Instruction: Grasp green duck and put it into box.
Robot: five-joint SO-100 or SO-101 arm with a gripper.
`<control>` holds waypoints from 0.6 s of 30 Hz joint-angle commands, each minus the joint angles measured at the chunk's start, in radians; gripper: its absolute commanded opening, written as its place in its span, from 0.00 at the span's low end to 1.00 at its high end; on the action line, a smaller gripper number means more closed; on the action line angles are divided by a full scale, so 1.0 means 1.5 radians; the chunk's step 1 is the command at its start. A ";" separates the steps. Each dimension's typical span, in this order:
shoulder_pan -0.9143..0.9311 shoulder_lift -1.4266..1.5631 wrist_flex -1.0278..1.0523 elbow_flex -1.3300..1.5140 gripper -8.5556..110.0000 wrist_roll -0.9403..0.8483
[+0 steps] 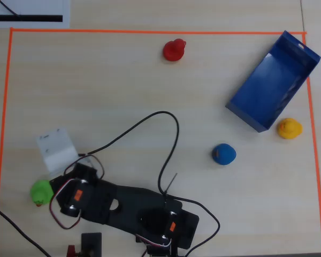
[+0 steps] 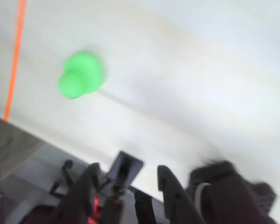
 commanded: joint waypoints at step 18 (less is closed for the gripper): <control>-0.078 -0.449 -0.196 -0.175 0.35 0.028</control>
